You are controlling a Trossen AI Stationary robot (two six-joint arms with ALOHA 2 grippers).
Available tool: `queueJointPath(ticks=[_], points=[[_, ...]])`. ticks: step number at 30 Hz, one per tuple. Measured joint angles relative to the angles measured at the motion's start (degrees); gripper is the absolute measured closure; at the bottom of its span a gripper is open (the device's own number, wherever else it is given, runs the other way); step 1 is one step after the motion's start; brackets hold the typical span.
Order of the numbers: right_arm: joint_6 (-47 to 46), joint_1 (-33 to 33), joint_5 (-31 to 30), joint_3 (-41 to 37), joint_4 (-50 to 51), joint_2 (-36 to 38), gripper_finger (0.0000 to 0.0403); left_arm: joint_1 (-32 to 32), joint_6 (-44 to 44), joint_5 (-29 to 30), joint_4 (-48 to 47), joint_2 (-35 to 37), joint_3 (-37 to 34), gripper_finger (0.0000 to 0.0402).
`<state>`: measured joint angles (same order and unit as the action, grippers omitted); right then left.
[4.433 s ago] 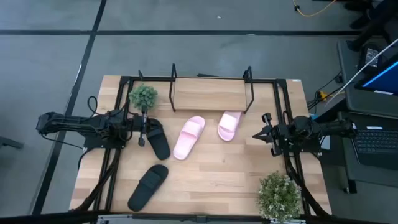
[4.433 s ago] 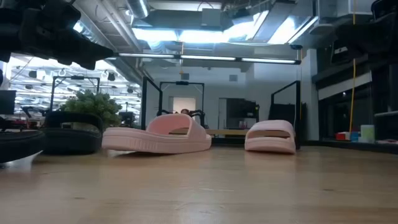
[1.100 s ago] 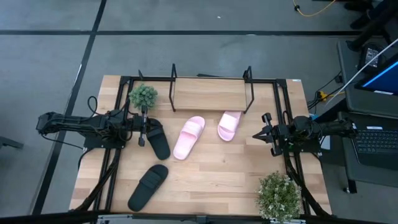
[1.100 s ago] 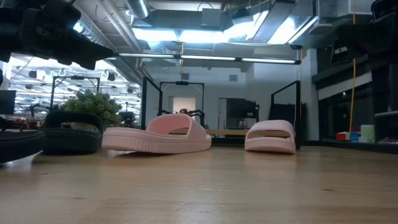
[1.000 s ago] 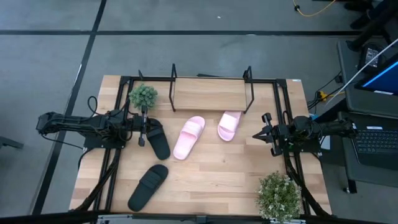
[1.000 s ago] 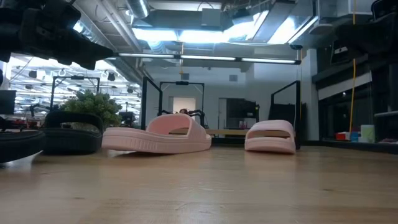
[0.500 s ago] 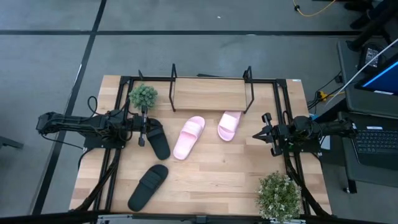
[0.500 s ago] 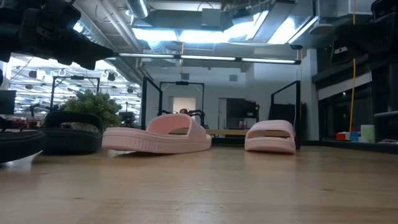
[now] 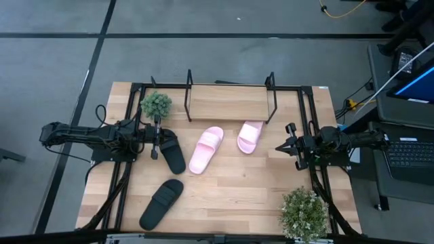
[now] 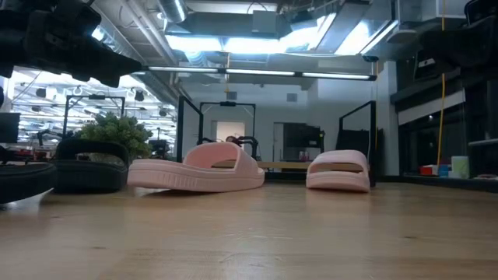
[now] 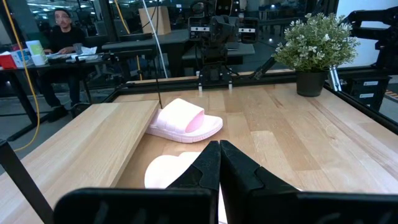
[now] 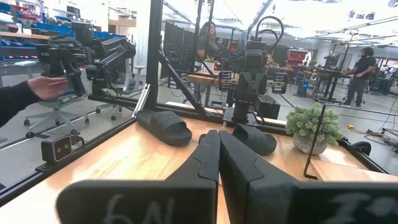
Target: Pick and place slides into the shelf
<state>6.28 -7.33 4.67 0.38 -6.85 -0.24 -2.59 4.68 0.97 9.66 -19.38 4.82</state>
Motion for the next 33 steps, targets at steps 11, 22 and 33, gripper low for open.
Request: queueJointPath(ticks=[11,22,33], points=[[0.24,-0.02,-0.04,0.00,-0.02,0.00,0.0393,-0.01,0.34,0.00,0.01,0.00,-0.01,0.0401],[0.22,0.00,-0.09,0.00,0.25,0.01,0.0393,-0.01,-0.05,0.00,0.37,0.01,-0.01,0.0401],[-2.83,-0.02,-0.10,0.00,2.95,-0.01,0.0393,0.00,-1.15,0.00,0.46,0.00,0.00,0.0401]])
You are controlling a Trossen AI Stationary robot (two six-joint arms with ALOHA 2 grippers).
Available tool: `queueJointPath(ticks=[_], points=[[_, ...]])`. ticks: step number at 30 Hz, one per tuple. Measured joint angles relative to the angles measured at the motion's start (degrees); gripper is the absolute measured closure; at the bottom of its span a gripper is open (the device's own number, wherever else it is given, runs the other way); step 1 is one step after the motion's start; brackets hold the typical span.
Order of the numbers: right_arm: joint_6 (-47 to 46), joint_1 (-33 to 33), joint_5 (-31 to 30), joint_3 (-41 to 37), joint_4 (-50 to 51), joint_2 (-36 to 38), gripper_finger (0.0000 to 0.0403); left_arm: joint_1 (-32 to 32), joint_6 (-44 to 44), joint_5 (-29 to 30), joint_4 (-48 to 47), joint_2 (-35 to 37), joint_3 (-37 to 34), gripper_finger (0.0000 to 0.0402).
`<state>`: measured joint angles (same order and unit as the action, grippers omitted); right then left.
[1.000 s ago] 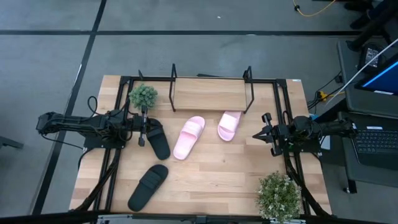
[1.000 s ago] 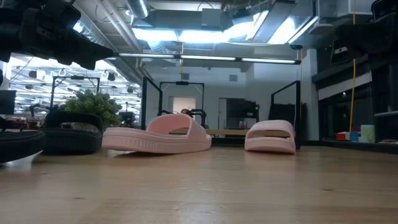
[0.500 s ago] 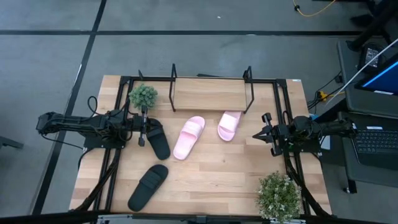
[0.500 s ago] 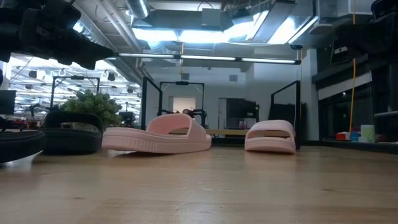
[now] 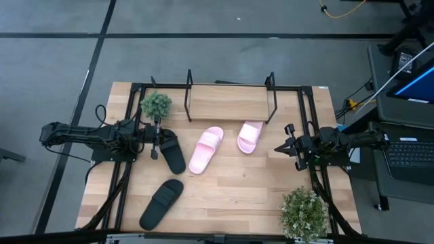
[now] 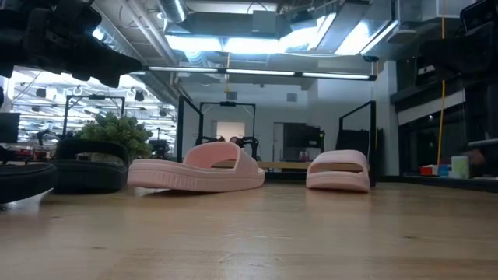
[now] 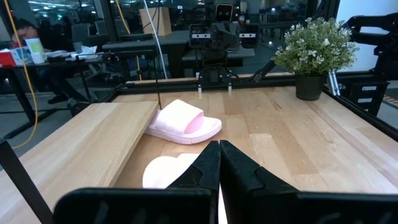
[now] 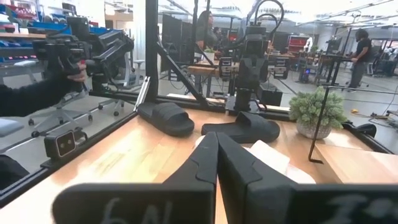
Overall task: Pick and place slides into the shelf
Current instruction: Put the right pink slides on the shelf
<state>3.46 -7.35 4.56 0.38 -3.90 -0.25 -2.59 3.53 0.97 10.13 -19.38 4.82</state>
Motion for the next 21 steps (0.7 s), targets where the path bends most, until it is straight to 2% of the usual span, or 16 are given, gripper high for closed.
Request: queueJointPath(ticks=[9,16,21], points=[[0.00,0.01,-0.01,0.00,0.00,0.00,0.0393,0.00,-0.03,-0.04,0.73,0.00,0.00,0.0401],[-0.39,0.02,-0.01,0.00,-0.04,0.00,0.0393,0.00,-0.45,-9.26,0.70,0.00,-0.01,0.0401],[-0.39,0.02,-0.01,0.00,-0.04,0.00,0.0393,0.00,-2.46,-10.34,0.31,0.00,0.00,0.0401]])
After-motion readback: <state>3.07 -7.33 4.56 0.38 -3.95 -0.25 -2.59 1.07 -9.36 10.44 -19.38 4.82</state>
